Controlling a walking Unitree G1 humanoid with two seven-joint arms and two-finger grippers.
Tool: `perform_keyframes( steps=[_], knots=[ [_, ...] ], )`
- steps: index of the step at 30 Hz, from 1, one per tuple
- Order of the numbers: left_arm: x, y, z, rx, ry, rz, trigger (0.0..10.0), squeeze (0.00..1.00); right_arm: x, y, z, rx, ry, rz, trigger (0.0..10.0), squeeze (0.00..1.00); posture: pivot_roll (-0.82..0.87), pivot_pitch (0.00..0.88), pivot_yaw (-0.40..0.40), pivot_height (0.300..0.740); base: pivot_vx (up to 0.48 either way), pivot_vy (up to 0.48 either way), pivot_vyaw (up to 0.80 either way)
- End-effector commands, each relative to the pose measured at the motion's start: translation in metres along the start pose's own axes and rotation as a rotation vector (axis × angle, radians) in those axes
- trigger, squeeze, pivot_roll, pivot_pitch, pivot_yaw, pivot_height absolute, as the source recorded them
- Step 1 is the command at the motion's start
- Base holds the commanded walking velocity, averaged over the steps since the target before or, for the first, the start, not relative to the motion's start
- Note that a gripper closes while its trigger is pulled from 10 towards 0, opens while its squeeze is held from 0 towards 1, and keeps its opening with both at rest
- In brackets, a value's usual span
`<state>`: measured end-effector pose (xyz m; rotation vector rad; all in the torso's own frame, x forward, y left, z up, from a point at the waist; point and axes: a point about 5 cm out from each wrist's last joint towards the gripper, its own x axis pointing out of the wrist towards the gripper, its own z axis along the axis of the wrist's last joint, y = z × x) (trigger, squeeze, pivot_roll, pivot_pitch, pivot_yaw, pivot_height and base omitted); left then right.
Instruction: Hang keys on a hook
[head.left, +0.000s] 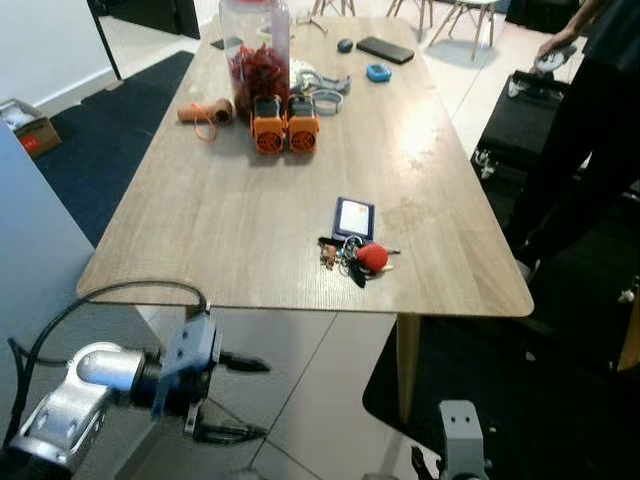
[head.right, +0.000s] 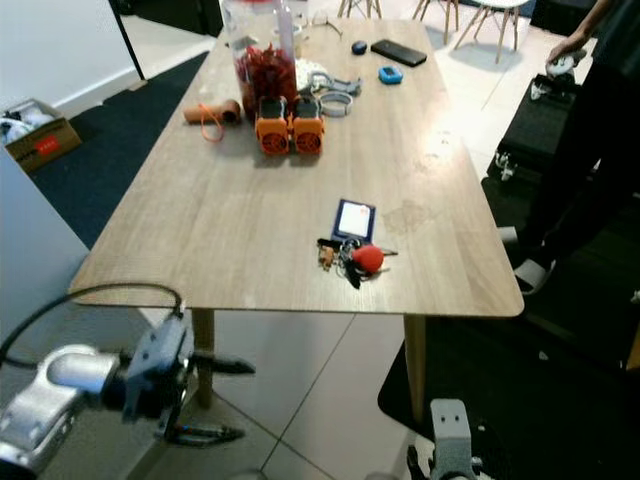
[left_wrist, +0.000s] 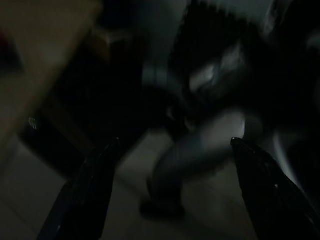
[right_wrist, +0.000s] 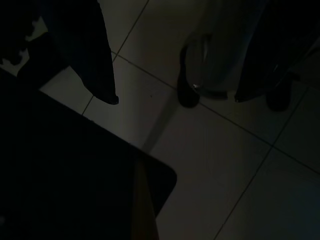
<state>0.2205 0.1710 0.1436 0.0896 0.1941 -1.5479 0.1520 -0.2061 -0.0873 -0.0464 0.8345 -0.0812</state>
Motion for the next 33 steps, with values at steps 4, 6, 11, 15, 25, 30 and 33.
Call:
perform_keyframes(
  steps=[4, 6, 11, 15, 25, 30, 33],
  knots=[
    [0.021, 0.016, 0.030, 0.043, -0.166, 0.105, 10.0, 0.00, -0.001, -0.001, -0.006, -0.007, 0.031, 0.000, 10.0, 0.00, 0.07, 0.059, -0.011, 0.740, 0.000, 0.000, 0.00],
    [0.033, 0.028, 0.035, 0.050, -0.204, 0.197, 10.0, 0.00, -0.001, -0.001, -0.005, -0.007, 0.031, 0.000, 10.0, 0.00, 0.07, 0.056, -0.012, 0.740, 0.000, 0.000, 0.00],
    [0.064, 0.054, 0.032, 0.017, -0.185, 0.448, 10.0, 0.00, -0.001, 0.000, -0.004, -0.010, 0.031, 0.001, 10.0, 0.00, 0.07, 0.053, -0.009, 0.740, 0.000, 0.000, 0.00],
    [0.092, 0.066, 0.020, 0.052, -0.048, 0.616, 10.0, 0.00, 0.000, 0.000, -0.003, -0.008, 0.027, 0.000, 10.0, 0.00, 0.06, 0.051, -0.004, 0.740, 0.000, 0.000, 0.00],
    [0.134, 0.076, 0.011, 0.075, 0.013, 0.889, 10.0, 0.00, -0.001, 0.001, -0.005, -0.010, 0.033, 0.001, 10.0, 0.00, 0.06, 0.061, -0.001, 0.740, 0.000, 0.000, 0.00],
    [0.145, 0.079, 0.011, 0.034, 0.005, 0.953, 10.0, 0.00, 0.000, 0.004, -0.004, -0.010, 0.030, 0.007, 10.0, 0.00, 0.06, 0.068, -0.004, 0.740, 0.000, 0.000, 0.00],
    [0.144, 0.080, 0.011, 0.011, -0.017, 0.938, 10.0, 0.00, 0.000, 0.004, -0.003, -0.008, 0.030, 0.006, 10.0, 0.00, 0.06, 0.068, -0.004, 0.740, 0.000, 0.000, 0.00]
  ],
)
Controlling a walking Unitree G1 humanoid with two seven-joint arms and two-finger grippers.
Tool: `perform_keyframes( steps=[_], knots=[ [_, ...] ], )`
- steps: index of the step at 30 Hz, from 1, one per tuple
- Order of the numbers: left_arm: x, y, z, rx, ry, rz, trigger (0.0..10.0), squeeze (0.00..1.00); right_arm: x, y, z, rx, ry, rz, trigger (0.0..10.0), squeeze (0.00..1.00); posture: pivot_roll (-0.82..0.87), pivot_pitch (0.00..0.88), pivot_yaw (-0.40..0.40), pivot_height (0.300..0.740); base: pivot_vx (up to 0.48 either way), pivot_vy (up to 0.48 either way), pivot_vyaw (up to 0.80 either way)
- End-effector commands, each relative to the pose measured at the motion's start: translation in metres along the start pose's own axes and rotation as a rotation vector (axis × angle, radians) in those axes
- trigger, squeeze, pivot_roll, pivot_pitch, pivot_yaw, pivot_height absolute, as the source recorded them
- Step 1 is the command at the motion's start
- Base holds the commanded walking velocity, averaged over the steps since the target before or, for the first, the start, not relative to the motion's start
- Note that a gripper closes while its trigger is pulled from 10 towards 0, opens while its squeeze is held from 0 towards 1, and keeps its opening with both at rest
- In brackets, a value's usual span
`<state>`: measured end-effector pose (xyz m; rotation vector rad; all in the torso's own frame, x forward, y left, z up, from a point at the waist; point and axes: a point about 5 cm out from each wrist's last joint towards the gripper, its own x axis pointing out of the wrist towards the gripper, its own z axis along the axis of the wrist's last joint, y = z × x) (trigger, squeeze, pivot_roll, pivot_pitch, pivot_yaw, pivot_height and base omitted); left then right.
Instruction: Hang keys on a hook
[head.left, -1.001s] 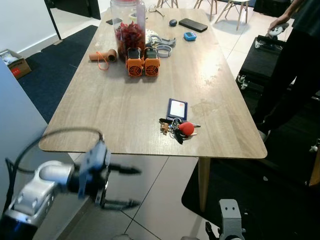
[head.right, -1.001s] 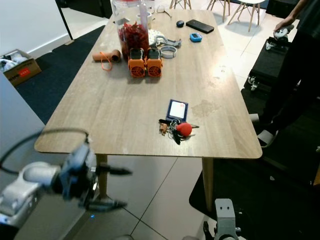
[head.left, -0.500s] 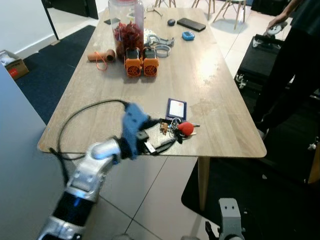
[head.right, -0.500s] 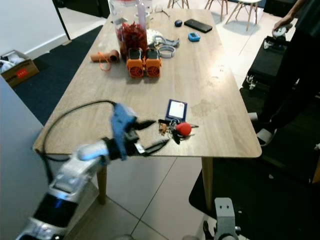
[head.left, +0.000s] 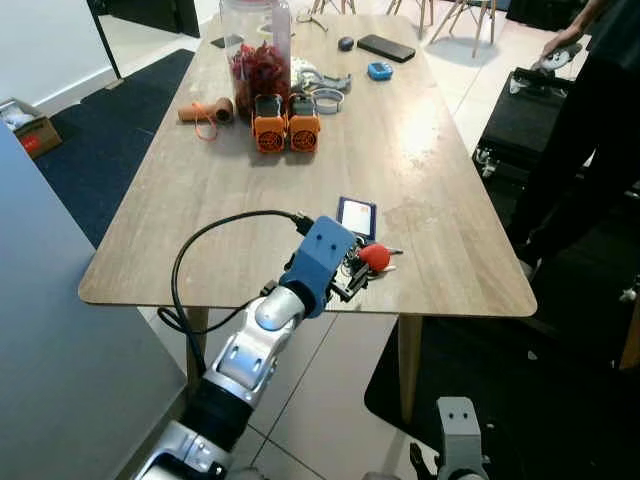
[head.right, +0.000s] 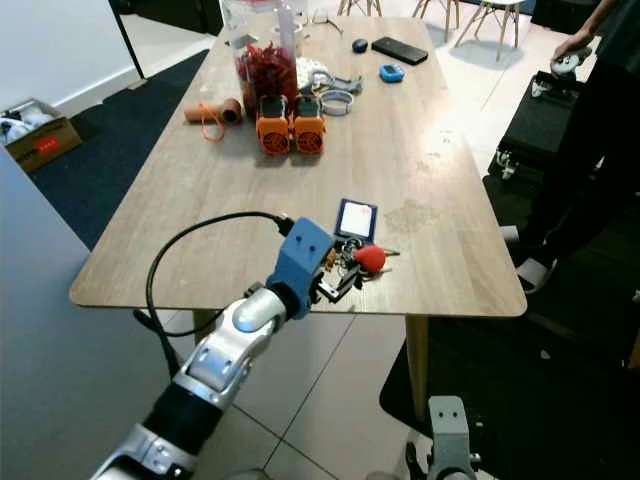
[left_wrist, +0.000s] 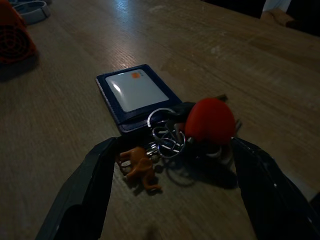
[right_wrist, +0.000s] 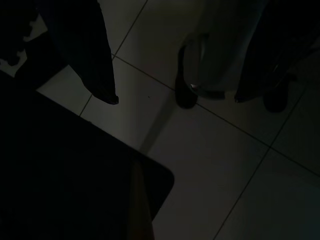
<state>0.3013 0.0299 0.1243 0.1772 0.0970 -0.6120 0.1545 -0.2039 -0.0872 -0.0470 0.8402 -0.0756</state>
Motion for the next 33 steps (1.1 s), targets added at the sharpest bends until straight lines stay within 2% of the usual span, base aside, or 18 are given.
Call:
perform_keyframes(
  steps=[1, 2, 7, 8, 9, 10, 11, 13, 15, 19, 20, 24, 25, 27, 28, 31, 32, 33],
  knots=[
    [0.002, 0.000, -0.001, -0.027, -0.004, -0.004, 10.0, 0.00, -0.001, 0.001, -0.005, -0.005, 0.024, 0.001, 10.0, 0.00, 0.06, 0.068, -0.004, 0.740, 0.000, 0.000, 0.00],
    [-0.005, 0.006, -0.003, -0.110, -0.046, -0.160, 10.0, 0.00, -0.001, 0.001, -0.006, 0.001, 0.026, -0.005, 10.0, 0.00, 0.06, 0.069, -0.002, 0.740, 0.000, 0.000, 0.00],
    [-0.023, 0.024, -0.013, -0.202, -0.124, -0.302, 10.0, 0.05, -0.004, -0.003, -0.013, 0.007, 0.052, -0.019, 10.0, 0.00, 0.06, 0.068, -0.001, 0.740, 0.000, 0.000, 0.00],
    [-0.043, 0.031, -0.012, -0.333, -0.216, -0.453, 10.0, 0.22, -0.006, -0.004, -0.017, 0.007, 0.056, -0.022, 10.0, 0.00, 0.06, 0.066, -0.001, 0.740, 0.000, 0.000, 0.00],
    [-0.043, 0.031, -0.012, -0.333, -0.216, -0.453, 10.0, 0.22, -0.006, -0.004, -0.017, 0.007, 0.056, -0.022, 10.0, 0.00, 0.06, 0.066, -0.001, 0.740, 0.000, 0.000, 0.00],
    [-0.055, 0.034, -0.012, -0.377, -0.224, -0.532, 10.0, 0.15, -0.007, -0.004, -0.019, 0.007, 0.060, -0.023, 10.0, 0.00, 0.06, 0.067, 0.002, 0.740, 0.000, 0.000, 0.00],
    [-0.065, 0.036, -0.014, -0.394, -0.221, -0.605, 10.0, 0.00, -0.008, -0.005, -0.020, 0.006, 0.064, -0.024, 10.0, 0.00, 0.06, 0.067, 0.002, 0.740, 0.000, 0.000, 0.00],
    [-0.072, 0.037, -0.016, -0.396, -0.206, -0.647, 10.0, 0.00, -0.008, -0.005, -0.021, 0.006, 0.067, -0.025, 10.0, 0.00, 0.06, 0.068, 0.002, 0.740, 0.000, 0.000, 0.00],
    [-0.090, 0.046, -0.033, -0.334, -0.141, -0.670, 10.0, 0.00, -0.008, -0.005, -0.023, 0.007, 0.075, -0.028, 10.0, 0.00, 0.06, 0.068, -0.001, 0.740, 0.000, 0.000, 0.00],
    [-0.105, 0.051, -0.051, -0.273, -0.078, -0.707, 10.0, 0.00, -0.008, -0.004, -0.022, 0.007, 0.075, -0.027, 10.0, 0.00, 0.06, 0.069, -0.001, 0.740, 0.000, 0.000, 0.00],
    [-0.113, 0.054, -0.064, -0.232, -0.035, -0.714, 10.0, 0.00, -0.007, -0.004, -0.021, 0.008, 0.073, -0.026, 10.0, 0.00, 0.06, 0.069, -0.001, 0.740, 0.000, 0.000, 0.00],
    [-0.143, 0.070, -0.112, -0.204, 0.139, -0.632, 10.0, 0.00, -0.006, -0.001, -0.019, 0.010, 0.068, -0.023, 10.0, 0.00, 0.07, 0.063, 0.001, 0.740, 0.000, 0.000, 0.00],
    [-0.143, 0.070, -0.112, -0.204, 0.139, -0.632, 10.0, 0.00, -0.006, -0.001, -0.019, 0.010, 0.068, -0.023, 10.0, 0.00, 0.07, 0.063, 0.001, 0.740, 0.000, 0.000, 0.00],
    [-0.153, 0.073, -0.130, -0.199, 0.222, -0.562, 10.0, 0.00, -0.006, -0.001, -0.019, 0.010, 0.070, -0.022, 10.0, 0.00, 0.07, 0.061, 0.001, 0.740, 0.000, 0.000, 0.00],
    [-0.157, 0.074, -0.141, -0.167, 0.266, -0.501, 10.0, 0.00, -0.006, -0.001, -0.019, 0.010, 0.071, -0.023, 10.0, 0.00, 0.07, 0.061, 0.001, 0.740, 0.000, 0.000, 0.00],
    [-0.159, 0.088, -0.169, -0.115, 0.402, -0.148, 10.0, 0.00, -0.008, -0.010, -0.020, 0.041, 0.059, -0.096, 10.0, 0.00, 0.07, 0.059, 0.001, 0.740, 0.000, 0.000, 0.00],
    [-0.159, 0.091, -0.172, -0.089, 0.422, -0.074, 10.0, 0.00, -0.009, -0.014, -0.020, 0.054, 0.053, -0.125, 10.0, 0.00, 0.07, 0.059, 0.001, 0.740, 0.000, 0.000, 0.00],
    [-0.160, 0.092, -0.177, -0.139, 0.436, 0.003, 10.0, 0.00, -0.011, -0.022, -0.022, 0.103, 0.047, -0.186, 10.0, 0.00, 0.06, 0.058, 0.002, 0.740, 0.000, 0.000, 0.00]
  ],
)
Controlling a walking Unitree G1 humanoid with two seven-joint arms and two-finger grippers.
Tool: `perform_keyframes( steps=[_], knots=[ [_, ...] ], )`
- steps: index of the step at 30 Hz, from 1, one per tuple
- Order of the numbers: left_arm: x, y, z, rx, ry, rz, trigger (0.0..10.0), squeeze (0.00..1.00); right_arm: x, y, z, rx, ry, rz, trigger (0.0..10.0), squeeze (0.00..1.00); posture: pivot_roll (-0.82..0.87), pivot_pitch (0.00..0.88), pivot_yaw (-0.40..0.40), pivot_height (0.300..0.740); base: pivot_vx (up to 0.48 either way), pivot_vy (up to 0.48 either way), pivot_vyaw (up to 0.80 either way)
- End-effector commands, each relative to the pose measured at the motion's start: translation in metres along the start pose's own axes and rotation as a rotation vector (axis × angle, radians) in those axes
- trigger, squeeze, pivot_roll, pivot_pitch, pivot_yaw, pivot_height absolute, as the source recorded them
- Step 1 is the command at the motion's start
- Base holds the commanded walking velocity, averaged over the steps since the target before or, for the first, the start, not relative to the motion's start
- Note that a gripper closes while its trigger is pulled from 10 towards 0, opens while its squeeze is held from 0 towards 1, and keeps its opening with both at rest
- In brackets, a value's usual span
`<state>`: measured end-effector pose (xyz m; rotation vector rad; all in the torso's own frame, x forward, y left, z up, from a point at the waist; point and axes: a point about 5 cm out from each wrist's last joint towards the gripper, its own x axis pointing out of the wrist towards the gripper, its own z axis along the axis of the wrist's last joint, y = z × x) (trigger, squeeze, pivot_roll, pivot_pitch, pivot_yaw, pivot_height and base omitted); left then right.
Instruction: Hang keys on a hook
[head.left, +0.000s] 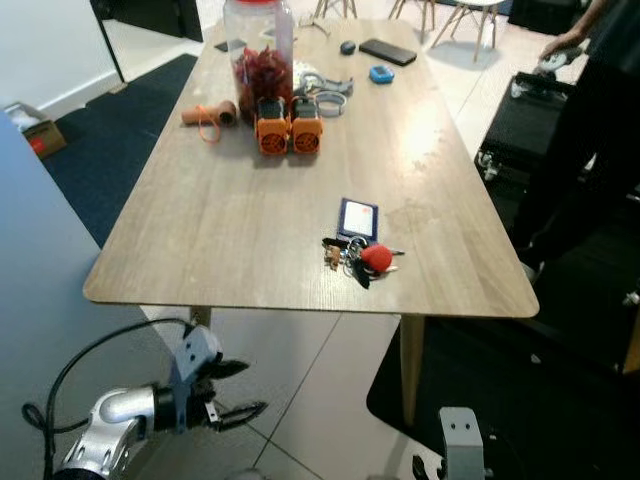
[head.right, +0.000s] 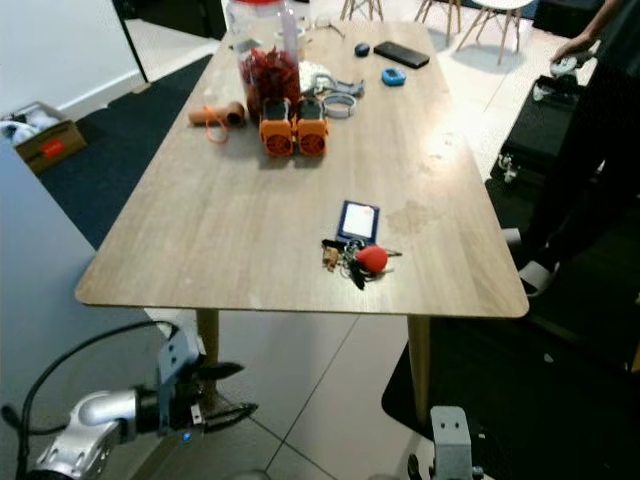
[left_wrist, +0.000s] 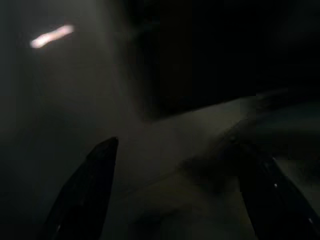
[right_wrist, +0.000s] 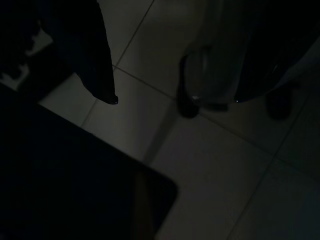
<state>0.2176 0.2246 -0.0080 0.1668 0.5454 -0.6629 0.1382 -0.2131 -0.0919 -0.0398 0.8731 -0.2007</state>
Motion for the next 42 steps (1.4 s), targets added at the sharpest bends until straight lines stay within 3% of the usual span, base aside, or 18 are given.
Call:
perform_keyframes(
  steps=[1, 2, 3, 6, 7, 10, 11, 14, 17, 18, 19, 21, 25, 29, 31, 39, 40, 42],
  knots=[
    [0.001, 0.003, -0.006, -0.028, 0.018, 0.103, 10.0, 0.00, -0.003, -0.013, -0.006, 0.049, 0.009, -0.078, 10.0, 0.00, 0.06, 0.058, 0.002, 0.740, 0.000, 0.000, 0.00],
    [0.003, 0.001, -0.013, -0.130, 0.004, 0.157, 10.0, 0.00, -0.006, -0.029, -0.009, 0.118, 0.006, -0.178, 10.0, 0.00, 0.06, 0.058, 0.006, 0.740, 0.000, 0.000, 0.00],
    [0.004, 0.000, -0.015, -0.159, -0.005, 0.172, 10.0, 0.00, -0.007, -0.035, -0.011, 0.138, 0.006, -0.219, 10.0, 0.00, 0.06, 0.058, 0.006, 0.740, 0.000, 0.000, 0.00],
    [0.007, -0.005, -0.024, -0.157, 0.025, 0.224, 10.0, 0.00, -0.015, -0.060, -0.018, 0.162, -0.001, -0.340, 10.0, 0.00, 0.06, 0.058, 0.008, 0.740, 0.000, 0.000, 0.00],
    [0.010, -0.011, -0.036, -0.204, 0.085, 0.285, 10.0, 0.00, -0.026, -0.098, -0.019, 0.207, -0.035, -0.494, 10.0, 0.00, 0.05, 0.058, 0.011, 0.740, 0.000, 0.000, 0.00],
    [0.011, -0.012, -0.039, -0.225, 0.101, 0.310, 10.0, 0.00, -0.030, -0.112, -0.017, 0.224, -0.052, -0.548, 10.0, 0.00, 0.05, 0.058, 0.011, 0.740, 0.000, 0.000, 0.00],
    [0.012, -0.014, -0.044, -0.240, 0.133, 0.330, 10.0, 0.00, -0.038, -0.141, -0.008, 0.256, -0.108, -0.648, 10.0, 0.00, 0.03, 0.060, 0.013, 0.740, 0.000, 0.000, 0.00],
    [0.019, -0.020, -0.049, -0.216, 0.204, 0.356, 10.0, 0.00, -0.056, -0.193, 0.023, 0.318, -0.268, -0.813, 10.0, 0.00, 0.03, 0.062, 0.008, 0.740, 0.000, 0.000, 0.00],
    [0.020, -0.021, -0.050, -0.211, 0.210, 0.357, 10.0, 0.00, -0.060, -0.204, 0.035, 0.328, -0.321, -0.838, 10.0, 0.00, 0.03, 0.062, 0.008, 0.740, 0.000, 0.000, 0.00],
    [0.022, -0.024, -0.051, -0.211, 0.213, 0.357, 10.0, 0.00, -0.069, -0.229, 0.079, 0.361, -0.496, -0.862, 10.0, 0.00, 0.02, 0.061, 0.007, 0.740, 0.000, 0.000, 0.00],
    [0.022, -0.024, -0.051, -0.211, 0.213, 0.357, 10.0, 0.00, -0.069, -0.229, 0.079, 0.361, -0.496, -0.862, 10.0, 0.00, 0.02, 0.061, 0.007, 0.740, 0.000, 0.000, 0.00],
    [0.024, -0.027, -0.051, -0.227, 0.204, 0.361, 10.0, 0.00, -0.072, -0.238, 0.119, 0.385, -0.628, -0.816, 10.0, 0.00, 0.02, 0.060, 0.007, 0.740, 0.000, 0.000, 0.00],
    [0.026, -0.028, -0.051, -0.264, 0.186, 0.385, 10.0, 0.00, -0.066, -0.224, 0.182, 0.323, -0.783, -0.600, 10.0, 0.00, 0.02, 0.054, 0.004, 0.740, 0.000, 0.000, 0.00],
    [0.027, -0.028, -0.051, -0.269, 0.189, 0.386, 10.0, 0.00, -0.061, -0.207, 0.212, 0.279, -0.851, -0.454, 10.0, 0.00, 0.02, 0.053, 0.004, 0.740, 0.000, 0.000, 0.00],
    [0.028, -0.028, -0.052, -0.291, 0.193, 0.394, 10.0, 0.00, -0.057, -0.164, 0.253, 0.185, -0.940, -0.176, 10.0, 0.00, 0.02, 0.049, -0.005, 0.740, 0.000, 0.000, 0.00],
    [0.027, -0.027, -0.052, -0.309, 0.185, 0.398, 10.0, 0.00, -0.060, -0.107, 0.284, 0.069, -0.995, 0.153, 10.0, 0.00, 0.03, 0.044, -0.011, 0.740, 0.000, 0.000, 0.00],
    [0.027, -0.027, -0.052, -0.309, 0.185, 0.398, 10.0, 0.00, -0.060, -0.107, 0.284, 0.069, -0.995, 0.153, 10.0, 0.00, 0.03, 0.044, -0.011, 0.740, 0.000, 0.000, 0.00],
    [0.026, -0.027, -0.053, -0.320, 0.185, 0.401, 10.0, 0.00, -0.065, -0.070, 0.292, -0.031, -1.001, 0.337, 10.0, 0.00, 0.03, 0.041, -0.013, 0.740, 0.000, 0.000, 0.00]
  ],
)
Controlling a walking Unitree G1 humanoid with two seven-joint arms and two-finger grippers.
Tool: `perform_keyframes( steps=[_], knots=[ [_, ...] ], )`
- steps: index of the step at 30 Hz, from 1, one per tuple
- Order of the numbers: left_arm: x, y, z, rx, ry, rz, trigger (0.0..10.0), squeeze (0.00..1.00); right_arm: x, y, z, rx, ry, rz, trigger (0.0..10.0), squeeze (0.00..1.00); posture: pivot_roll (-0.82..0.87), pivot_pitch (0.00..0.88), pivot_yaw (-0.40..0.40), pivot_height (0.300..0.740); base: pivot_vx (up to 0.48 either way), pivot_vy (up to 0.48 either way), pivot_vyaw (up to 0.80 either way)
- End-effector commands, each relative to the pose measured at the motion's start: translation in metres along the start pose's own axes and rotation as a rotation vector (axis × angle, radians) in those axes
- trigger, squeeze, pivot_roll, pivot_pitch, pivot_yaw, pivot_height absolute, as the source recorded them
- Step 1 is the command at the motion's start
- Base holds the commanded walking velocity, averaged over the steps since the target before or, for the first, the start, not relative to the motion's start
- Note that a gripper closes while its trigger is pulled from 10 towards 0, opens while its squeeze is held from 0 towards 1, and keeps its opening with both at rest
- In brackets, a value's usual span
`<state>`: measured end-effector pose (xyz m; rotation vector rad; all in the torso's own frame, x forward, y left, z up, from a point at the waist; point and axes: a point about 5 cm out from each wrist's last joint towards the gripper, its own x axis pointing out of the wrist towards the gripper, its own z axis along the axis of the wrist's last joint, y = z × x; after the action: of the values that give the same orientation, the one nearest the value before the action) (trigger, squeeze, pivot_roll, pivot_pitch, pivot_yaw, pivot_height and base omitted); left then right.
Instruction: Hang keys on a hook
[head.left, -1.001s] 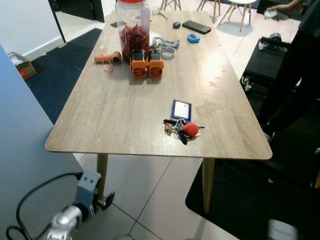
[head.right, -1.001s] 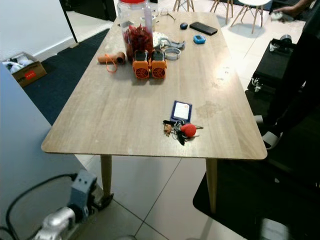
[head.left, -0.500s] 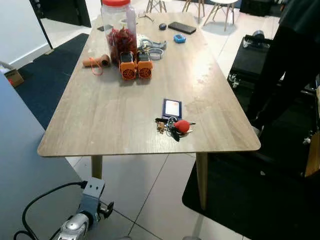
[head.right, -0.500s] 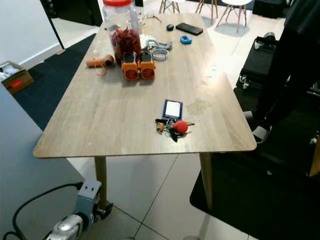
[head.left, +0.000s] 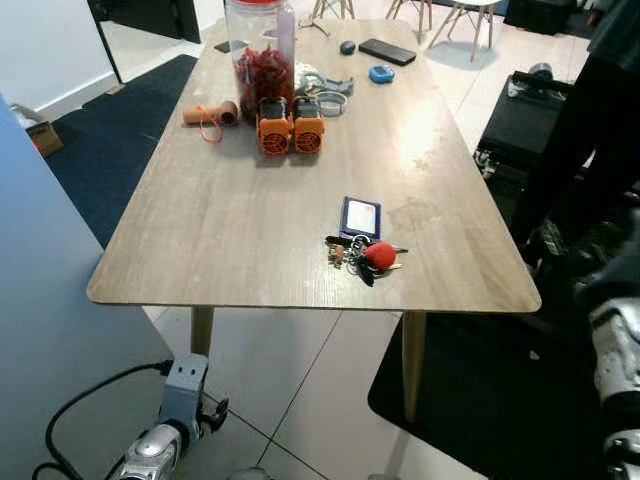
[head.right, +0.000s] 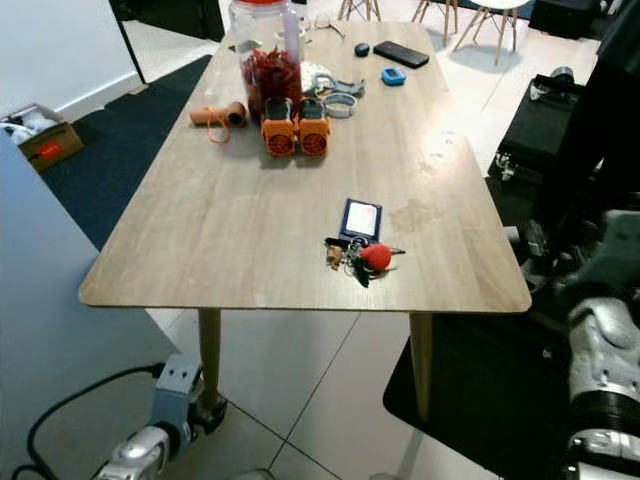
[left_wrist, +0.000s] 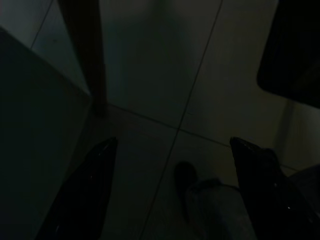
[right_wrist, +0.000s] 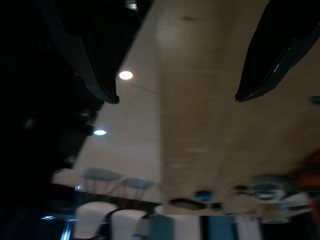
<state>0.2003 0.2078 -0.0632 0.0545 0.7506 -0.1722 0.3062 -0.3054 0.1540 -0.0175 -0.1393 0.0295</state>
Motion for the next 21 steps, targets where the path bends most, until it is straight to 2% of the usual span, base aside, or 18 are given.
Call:
perform_keyframes(
  steps=[1, 2, 3, 4, 7, 9, 12, 15, 19, 20, 21],
  knots=[
    [-0.001, -0.002, -0.006, -0.023, 0.011, -0.002, 10.0, 0.00, 0.004, 0.022, -0.001, 0.010, 0.015, 0.123, 10.0, 0.00, 0.03, 0.041, -0.013, 0.740, 0.000, 0.000, 0.00],
    [-0.002, -0.002, -0.006, -0.023, 0.015, -0.002, 10.0, 0.00, 0.008, 0.039, -0.001, 0.006, 0.024, 0.209, 10.0, 0.00, 0.03, 0.040, -0.011, 0.740, 0.000, 0.000, 0.00],
    [-0.002, -0.001, -0.007, -0.023, 0.018, -0.002, 10.0, 0.00, 0.010, 0.048, -0.001, 0.003, 0.030, 0.256, 10.0, 0.00, 0.03, 0.040, -0.011, 0.740, 0.000, 0.000, 0.00],
    [-0.002, -0.001, -0.007, -0.023, 0.018, -0.002, 10.0, 0.00, 0.010, 0.048, -0.001, 0.003, 0.030, 0.256, 10.0, 0.00, 0.03, 0.040, -0.011, 0.740, 0.000, 0.000, 0.00],
    [-0.001, -0.002, -0.007, -0.008, 0.028, -0.006, 10.0, 0.00, 0.014, 0.074, -0.015, -0.063, 0.099, 0.358, 10.0, 0.00, 0.03, 0.045, -0.008, 0.740, 0.000, 0.000, 0.00],
    [-0.001, -0.003, -0.006, -0.004, 0.027, -0.009, 10.0, 0.00, 0.016, 0.076, -0.020, -0.085, 0.117, 0.341, 10.0, 0.00, 0.04, 0.048, -0.008, 0.740, 0.000, 0.000, 0.00],
    [0.001, -0.003, -0.002, -0.007, 0.013, -0.007, 10.0, 0.00, 0.025, 0.080, -0.026, -0.063, 0.132, 0.240, 10.0, 0.00, 0.04, 0.060, -0.004, 0.740, 0.000, 0.000, 0.00],
    [0.002, -0.003, 0.000, -0.007, 0.010, -0.004, 10.0, 0.00, 0.029, 0.089, -0.027, -0.034, 0.140, 0.222, 10.0, 0.00, 0.03, 0.066, 0.002, 0.740, 0.000, 0.000, 0.00],
    [0.003, -0.004, 0.002, 0.004, 0.006, -0.009, 10.0, 0.00, 0.038, 0.114, -0.024, 0.009, 0.145, 0.286, 10.0, 0.00, 0.03, 0.078, 0.012, 0.740, 0.000, 0.000, 0.00],
    [0.003, -0.004, 0.002, 0.004, 0.006, -0.009, 10.0, 0.00, 0.038, 0.114, -0.024, 0.009, 0.145, 0.286, 10.0, 0.00, 0.03, 0.078, 0.012, 0.740, 0.000, 0.000, 0.00],
    [0.003, -0.005, 0.003, 0.017, 0.003, -0.023, 10.0, 0.00, 0.044, 0.132, -0.023, 0.023, 0.149, 0.362, 10.0, 0.00, 0.03, 0.089, 0.015, 0.740, 0.000, 0.000, 0.00]
  ],
)
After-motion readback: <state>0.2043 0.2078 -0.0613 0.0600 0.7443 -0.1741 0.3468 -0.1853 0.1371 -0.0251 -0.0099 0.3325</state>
